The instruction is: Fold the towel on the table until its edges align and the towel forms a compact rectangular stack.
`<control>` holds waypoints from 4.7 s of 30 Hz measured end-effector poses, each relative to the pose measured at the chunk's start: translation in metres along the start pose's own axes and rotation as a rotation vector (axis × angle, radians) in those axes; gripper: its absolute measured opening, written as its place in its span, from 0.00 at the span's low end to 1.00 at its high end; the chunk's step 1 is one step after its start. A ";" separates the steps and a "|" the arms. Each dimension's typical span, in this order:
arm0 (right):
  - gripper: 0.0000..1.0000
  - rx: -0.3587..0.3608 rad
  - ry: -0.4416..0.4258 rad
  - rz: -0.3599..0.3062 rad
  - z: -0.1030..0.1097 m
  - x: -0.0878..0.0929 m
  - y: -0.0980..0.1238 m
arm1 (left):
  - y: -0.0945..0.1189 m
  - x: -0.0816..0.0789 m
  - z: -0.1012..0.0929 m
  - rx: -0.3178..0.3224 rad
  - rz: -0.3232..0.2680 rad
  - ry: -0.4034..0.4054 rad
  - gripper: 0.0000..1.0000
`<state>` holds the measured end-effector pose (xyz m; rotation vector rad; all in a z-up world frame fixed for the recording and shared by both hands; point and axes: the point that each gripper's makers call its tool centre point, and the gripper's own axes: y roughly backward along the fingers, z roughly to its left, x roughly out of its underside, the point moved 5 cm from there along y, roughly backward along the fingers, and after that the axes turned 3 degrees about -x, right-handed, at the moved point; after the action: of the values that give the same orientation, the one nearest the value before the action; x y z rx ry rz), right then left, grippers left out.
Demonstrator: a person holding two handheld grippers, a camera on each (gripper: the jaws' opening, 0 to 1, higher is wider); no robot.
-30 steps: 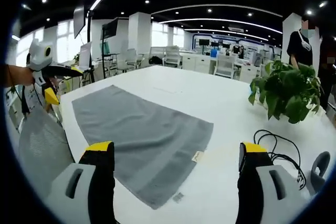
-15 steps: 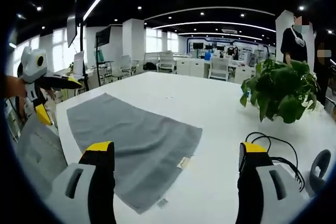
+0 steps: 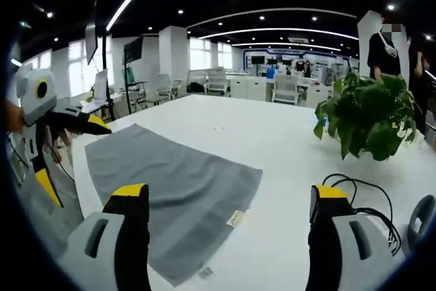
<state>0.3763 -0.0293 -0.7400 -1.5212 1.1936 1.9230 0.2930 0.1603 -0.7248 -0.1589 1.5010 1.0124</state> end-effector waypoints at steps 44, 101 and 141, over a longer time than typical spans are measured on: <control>0.66 -0.027 -0.056 0.059 -0.046 0.022 -0.091 | -0.113 0.061 -0.080 0.301 0.191 -0.217 0.42; 0.27 0.021 -0.086 0.230 -0.088 0.055 -0.218 | -0.141 0.081 -0.088 0.388 0.273 -0.232 0.21; 0.00 0.038 0.001 0.297 -0.128 0.060 -0.205 | -0.164 0.054 -0.104 0.352 0.253 -0.035 0.05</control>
<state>0.5853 -0.0320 -0.8754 -1.3875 1.5200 2.0686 0.3064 0.0175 -0.8661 0.3039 1.6689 0.9246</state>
